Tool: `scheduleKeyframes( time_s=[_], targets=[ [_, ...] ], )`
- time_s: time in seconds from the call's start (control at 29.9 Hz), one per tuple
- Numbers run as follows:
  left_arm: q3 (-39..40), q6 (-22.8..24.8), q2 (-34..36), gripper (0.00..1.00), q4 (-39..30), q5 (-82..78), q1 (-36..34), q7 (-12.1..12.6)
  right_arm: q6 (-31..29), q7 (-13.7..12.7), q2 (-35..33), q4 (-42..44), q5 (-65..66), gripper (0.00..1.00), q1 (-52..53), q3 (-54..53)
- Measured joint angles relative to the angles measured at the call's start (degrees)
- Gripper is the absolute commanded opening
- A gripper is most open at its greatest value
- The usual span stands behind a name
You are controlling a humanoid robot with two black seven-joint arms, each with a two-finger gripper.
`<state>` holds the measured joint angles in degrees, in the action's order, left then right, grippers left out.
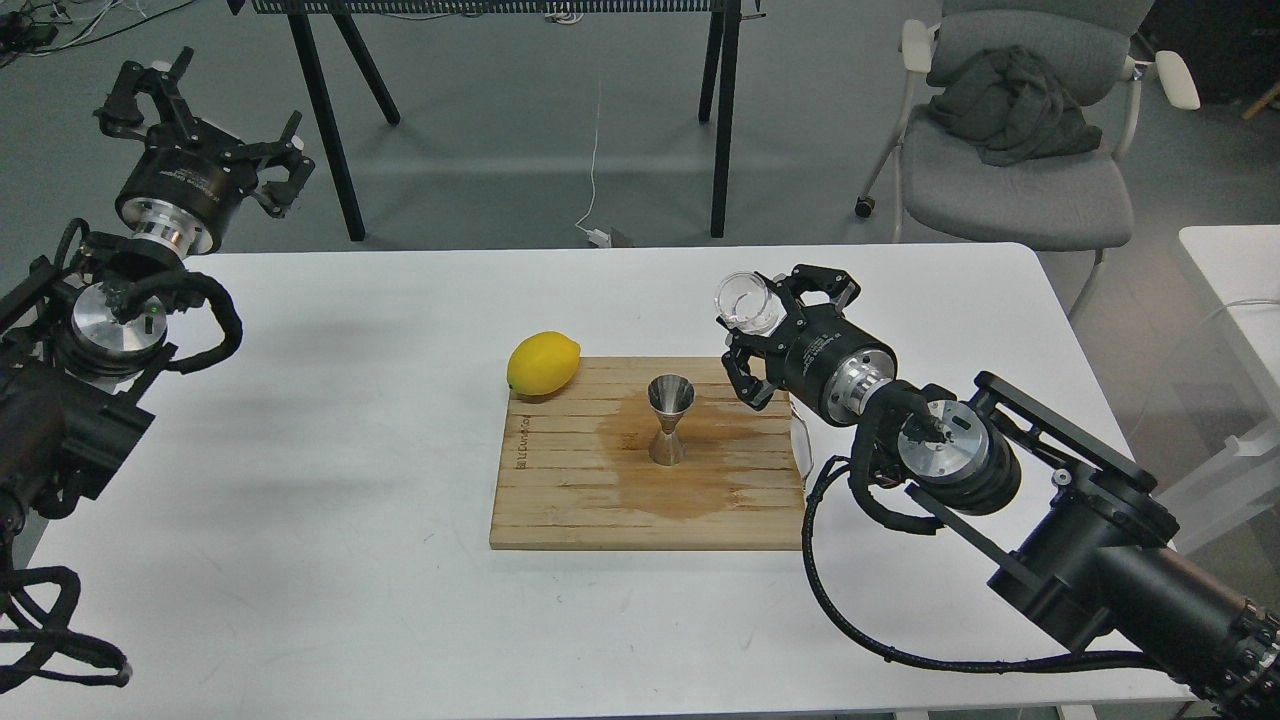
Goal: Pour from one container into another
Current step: 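Lift the glass with the right gripper and carry it beside the jigger, then tilt the glass with the right gripper to pour into the jigger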
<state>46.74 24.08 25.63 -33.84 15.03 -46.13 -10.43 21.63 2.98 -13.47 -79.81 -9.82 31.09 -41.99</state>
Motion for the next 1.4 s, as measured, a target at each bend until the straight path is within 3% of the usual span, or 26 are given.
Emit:
scheduleKeyframes(
  time_s=[0.53, 1.4],
  targets=[
    [0.15, -0.02, -0.01, 1.0, 0.0, 0.0, 0.07, -0.03, -0.27, -0.26, 3.37, 1.61, 7.7, 0.34, 1.9, 5.5],
    [0.02, 0.0, 0.09, 1.0, 0.0, 0.0, 0.07, -0.03, 1.15, -2.43, 2.82, 1.49, 17.15, 0.34, 4.68, 10.27]
  ],
)
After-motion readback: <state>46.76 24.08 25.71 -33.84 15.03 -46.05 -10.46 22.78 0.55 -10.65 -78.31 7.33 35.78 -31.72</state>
